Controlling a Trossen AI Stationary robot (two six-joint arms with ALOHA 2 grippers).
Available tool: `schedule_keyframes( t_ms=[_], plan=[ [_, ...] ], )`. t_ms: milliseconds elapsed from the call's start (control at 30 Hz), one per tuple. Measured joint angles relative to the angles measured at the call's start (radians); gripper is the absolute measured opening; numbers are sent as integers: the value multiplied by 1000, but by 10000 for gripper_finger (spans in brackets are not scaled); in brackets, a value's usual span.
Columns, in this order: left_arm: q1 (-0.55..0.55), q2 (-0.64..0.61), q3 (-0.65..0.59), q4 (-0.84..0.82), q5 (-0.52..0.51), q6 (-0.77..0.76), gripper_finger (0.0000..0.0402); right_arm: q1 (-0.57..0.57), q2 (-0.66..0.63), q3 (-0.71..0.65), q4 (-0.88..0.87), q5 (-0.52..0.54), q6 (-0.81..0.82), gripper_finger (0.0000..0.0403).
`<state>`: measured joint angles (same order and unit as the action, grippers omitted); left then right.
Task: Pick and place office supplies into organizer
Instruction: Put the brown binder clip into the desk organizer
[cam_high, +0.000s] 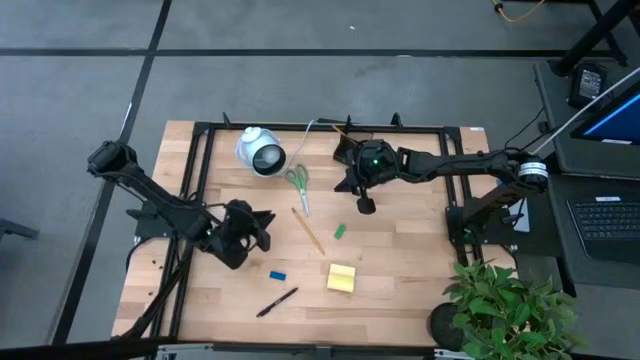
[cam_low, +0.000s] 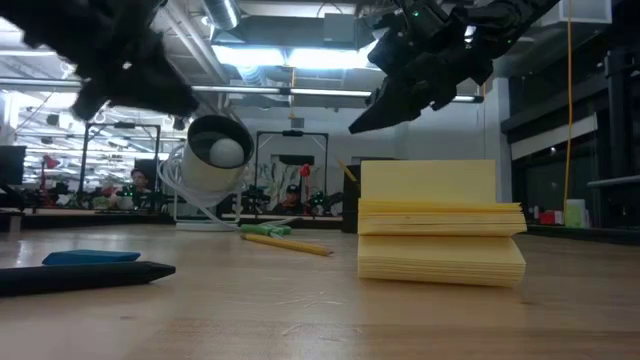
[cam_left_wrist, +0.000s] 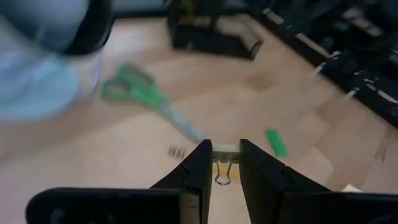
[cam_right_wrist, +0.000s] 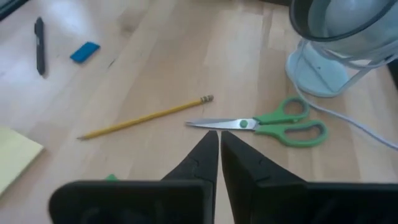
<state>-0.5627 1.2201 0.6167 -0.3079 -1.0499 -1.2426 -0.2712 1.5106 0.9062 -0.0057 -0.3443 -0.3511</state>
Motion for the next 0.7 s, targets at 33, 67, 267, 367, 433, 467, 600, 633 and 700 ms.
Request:
schedule_keyframes(
  t_ms=[33,67,267,367,433,467,600,633,700],
  plan=[
    [8,0,1,38,-9,73,66,4,-10,0,-1,10,7,20],
    [18,0,1,77,-16,142,66,7,-23,0,-1,16,9,16],
    [116,0,1,298,4,539,66,29,-117,-1,-35,18,37,8],
    [184,0,2,397,54,722,66,28,-164,-49,10,19,81,16],
    [235,0,2,455,105,831,66,19,-198,-112,75,21,113,16],
    [261,0,2,484,136,885,66,14,-217,-147,117,27,116,13],
    [363,0,2,601,274,1067,66,-1,-306,-253,226,85,109,5],
    [390,1,2,628,321,1099,66,-2,-327,-269,246,89,108,6],
    [444,11,2,672,419,1152,66,-2,-366,-295,272,92,109,11]
  ],
)
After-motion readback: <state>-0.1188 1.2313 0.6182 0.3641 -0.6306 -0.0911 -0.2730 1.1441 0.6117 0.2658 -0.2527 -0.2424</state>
